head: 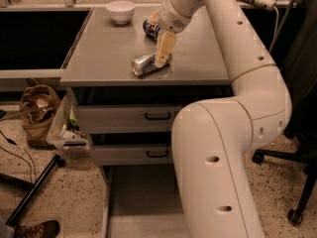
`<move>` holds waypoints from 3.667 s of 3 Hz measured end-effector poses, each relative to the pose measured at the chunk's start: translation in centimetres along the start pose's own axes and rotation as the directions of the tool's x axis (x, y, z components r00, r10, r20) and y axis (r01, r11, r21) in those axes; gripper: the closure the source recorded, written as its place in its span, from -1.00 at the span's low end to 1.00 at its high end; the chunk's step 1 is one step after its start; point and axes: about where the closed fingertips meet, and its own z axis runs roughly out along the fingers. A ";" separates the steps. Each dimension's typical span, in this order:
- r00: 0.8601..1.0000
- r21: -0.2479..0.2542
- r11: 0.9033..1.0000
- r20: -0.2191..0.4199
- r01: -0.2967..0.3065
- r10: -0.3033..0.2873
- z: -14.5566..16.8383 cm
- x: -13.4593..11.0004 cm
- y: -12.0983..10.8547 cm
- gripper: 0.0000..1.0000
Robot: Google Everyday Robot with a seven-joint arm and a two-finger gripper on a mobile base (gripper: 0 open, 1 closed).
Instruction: Place redbull can into bottom drawer
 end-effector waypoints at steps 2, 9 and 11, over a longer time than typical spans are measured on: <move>0.998 -0.028 0.998 -0.001 -0.062 0.062 1.1 2.6 0.6 -1.00; 0.993 0.000 0.995 -0.071 -0.097 0.097 0.5 4.5 0.4 0.76; 0.985 0.365 0.924 -0.080 -0.113 0.153 -13.3 3.2 -0.8 1.00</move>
Offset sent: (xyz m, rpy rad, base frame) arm 0.0120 -0.0438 -0.0151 -0.0204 0.1229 -0.0384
